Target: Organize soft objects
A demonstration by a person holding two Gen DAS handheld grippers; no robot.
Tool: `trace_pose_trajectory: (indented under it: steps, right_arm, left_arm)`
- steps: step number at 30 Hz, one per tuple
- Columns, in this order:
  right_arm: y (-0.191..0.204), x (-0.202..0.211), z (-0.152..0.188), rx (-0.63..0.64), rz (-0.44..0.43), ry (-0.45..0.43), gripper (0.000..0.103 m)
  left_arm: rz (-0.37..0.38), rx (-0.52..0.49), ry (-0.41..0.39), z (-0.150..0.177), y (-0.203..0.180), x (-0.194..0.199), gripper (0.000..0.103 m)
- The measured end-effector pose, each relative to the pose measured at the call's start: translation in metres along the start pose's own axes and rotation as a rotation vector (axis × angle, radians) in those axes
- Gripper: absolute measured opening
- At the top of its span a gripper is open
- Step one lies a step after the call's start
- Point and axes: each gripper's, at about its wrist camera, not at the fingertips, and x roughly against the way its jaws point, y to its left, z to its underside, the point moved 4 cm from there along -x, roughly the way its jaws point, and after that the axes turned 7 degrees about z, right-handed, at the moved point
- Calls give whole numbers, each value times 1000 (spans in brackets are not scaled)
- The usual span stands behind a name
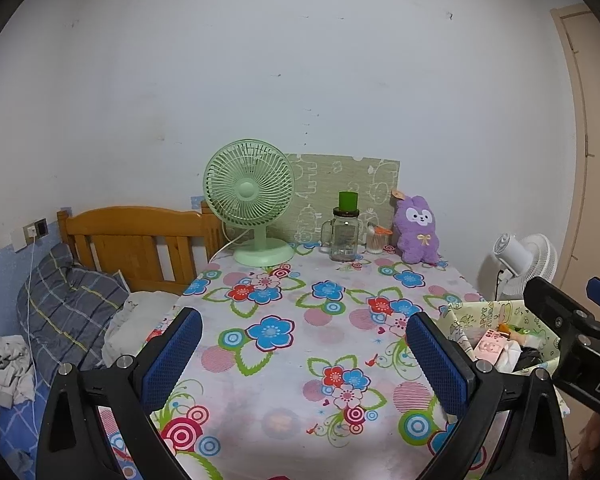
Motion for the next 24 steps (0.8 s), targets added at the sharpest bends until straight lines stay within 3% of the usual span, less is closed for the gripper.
trace_pose_trajectory:
  steps: [24]
  right_arm:
    - [-4,-3,3,-1,14,11,103]
  left_arm:
    - [5,2,4,-2,1,-1,103]
